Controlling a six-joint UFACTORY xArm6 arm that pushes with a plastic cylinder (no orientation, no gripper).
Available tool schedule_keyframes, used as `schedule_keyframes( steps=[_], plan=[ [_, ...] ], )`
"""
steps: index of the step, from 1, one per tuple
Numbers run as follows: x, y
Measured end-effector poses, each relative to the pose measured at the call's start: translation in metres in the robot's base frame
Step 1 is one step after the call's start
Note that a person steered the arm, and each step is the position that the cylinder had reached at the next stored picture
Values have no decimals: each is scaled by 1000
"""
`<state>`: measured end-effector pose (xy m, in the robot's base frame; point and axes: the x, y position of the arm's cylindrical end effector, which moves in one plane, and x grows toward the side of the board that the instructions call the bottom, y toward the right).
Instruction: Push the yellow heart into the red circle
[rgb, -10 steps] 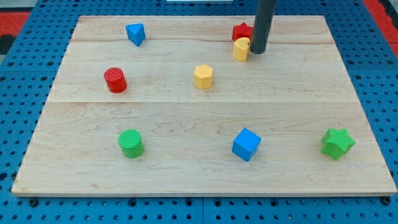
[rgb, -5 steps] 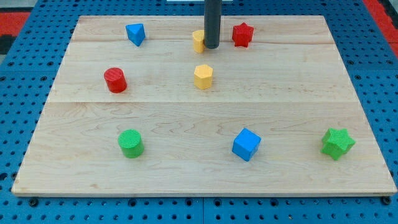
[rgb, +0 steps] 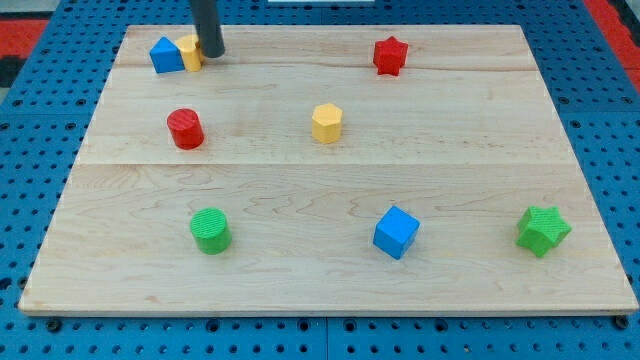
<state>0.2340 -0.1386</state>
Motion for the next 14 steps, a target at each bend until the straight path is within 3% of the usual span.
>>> schedule_keyframes(
  steps=[1, 4, 6, 8, 10, 11, 13, 14],
  plan=[
    [-17, -30],
    [25, -58],
    [27, -21],
    [86, -40],
    [73, -33],
    [31, -45],
    [56, -91],
    [76, -52]
  ],
)
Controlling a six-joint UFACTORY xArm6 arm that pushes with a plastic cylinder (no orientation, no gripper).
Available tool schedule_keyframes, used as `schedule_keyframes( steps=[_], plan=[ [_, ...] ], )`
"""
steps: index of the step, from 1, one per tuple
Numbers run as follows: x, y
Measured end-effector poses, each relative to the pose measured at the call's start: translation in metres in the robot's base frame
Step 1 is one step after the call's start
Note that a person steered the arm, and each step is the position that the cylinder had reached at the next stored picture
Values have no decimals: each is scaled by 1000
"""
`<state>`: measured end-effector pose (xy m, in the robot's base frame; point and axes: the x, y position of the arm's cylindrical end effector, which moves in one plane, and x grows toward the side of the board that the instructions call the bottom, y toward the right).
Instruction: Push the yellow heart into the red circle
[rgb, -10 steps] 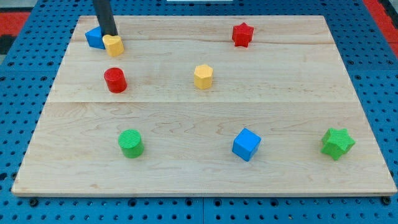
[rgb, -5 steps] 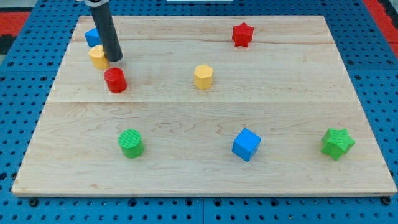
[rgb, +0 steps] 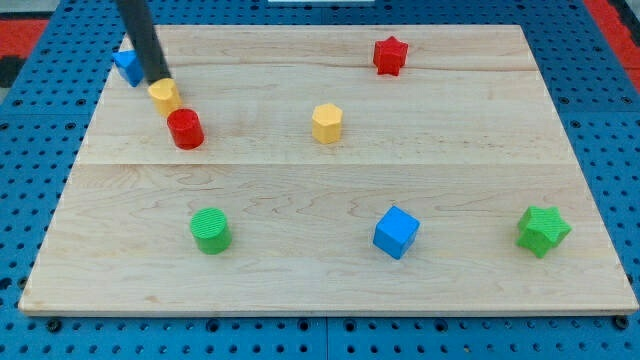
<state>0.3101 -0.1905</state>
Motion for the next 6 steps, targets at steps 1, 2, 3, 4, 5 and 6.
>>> schedule_keyframes(
  steps=[1, 2, 3, 4, 5, 6],
  plan=[
    [12, 7],
    [29, 17],
    [-14, 29],
    [-71, 18],
    [-88, -39],
    [-75, -85]
  ],
)
